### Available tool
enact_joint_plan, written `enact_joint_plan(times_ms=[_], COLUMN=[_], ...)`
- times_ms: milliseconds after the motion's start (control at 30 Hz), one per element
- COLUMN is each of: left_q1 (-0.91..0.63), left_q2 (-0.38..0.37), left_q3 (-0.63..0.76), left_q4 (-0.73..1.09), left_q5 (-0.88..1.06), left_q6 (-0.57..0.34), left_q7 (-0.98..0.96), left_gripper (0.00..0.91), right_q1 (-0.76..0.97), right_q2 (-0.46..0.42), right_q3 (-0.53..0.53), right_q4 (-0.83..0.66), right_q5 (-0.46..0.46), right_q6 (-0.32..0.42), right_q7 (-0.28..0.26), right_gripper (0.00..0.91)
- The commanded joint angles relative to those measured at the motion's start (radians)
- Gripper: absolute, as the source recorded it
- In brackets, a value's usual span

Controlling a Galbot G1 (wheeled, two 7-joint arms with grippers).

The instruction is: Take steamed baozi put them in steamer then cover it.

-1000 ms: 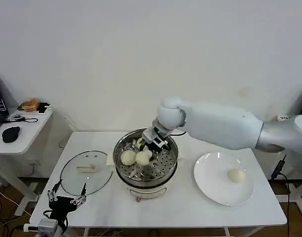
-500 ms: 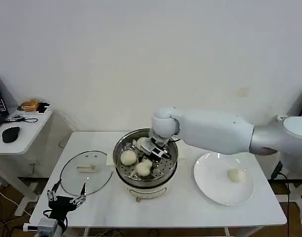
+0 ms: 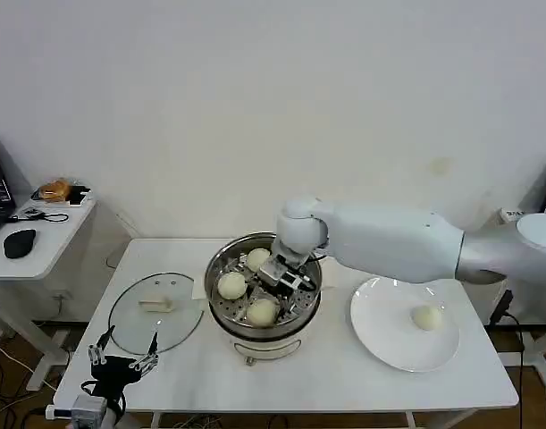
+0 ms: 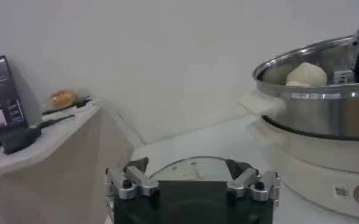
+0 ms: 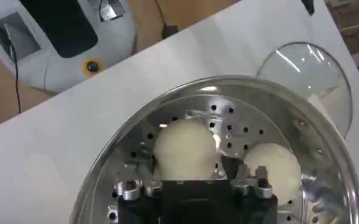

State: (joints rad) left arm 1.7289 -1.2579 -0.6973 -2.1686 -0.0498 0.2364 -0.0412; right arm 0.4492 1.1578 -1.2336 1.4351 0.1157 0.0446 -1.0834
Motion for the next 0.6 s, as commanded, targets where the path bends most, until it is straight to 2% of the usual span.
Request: enact_joint_plan(times_ms=[33, 167, 333, 533, 567, 600], left_q1=[0.0, -0.002, -0.007, -0.012, -0.014, -0.013], left_q2=[0.006, 0.012, 0.026, 0.046, 0.047, 0.048], left_q3=[0.0, 0.001, 0.002, 0.001, 0.001, 0.002], left_q4=[-0.002, -0.002, -0.002, -0.015, -0.017, -0.019], left_q5=[0.0, -0.001, -0.007, -0.022, -0.024, -0.025], left_q6=[0.0, 0.001, 0.001, 0.004, 0.004, 0.003], left_q7=[0.0, 0.001, 0.001, 0.002, 0.003, 0.003], left_gripper=[0.907, 0.907, 0.907, 0.907, 0.907, 0.907], right_q1=[0.013, 0.02, 0.019, -0.005, -0.009, -0.027], right_q2=[-0.042, -0.09, -0.19, -0.374, -0.38, -0.438], right_q3=[0.051, 0.09, 0.162, 0.222, 0.222, 0.227], right_q4=[-0.001, -0.019, -0.052, -0.053, -0.053, -0.055], right_q5=[0.017, 0.027, 0.054, 0.055, 0.051, 0.027], right_q6=[0.004, -0.025, -0.113, -0.199, -0.207, -0.217], right_q7=[0.017, 0.043, 0.083, 0.087, 0.087, 0.084], right_gripper=[0.907, 0.907, 0.907, 0.907, 0.907, 0.907])
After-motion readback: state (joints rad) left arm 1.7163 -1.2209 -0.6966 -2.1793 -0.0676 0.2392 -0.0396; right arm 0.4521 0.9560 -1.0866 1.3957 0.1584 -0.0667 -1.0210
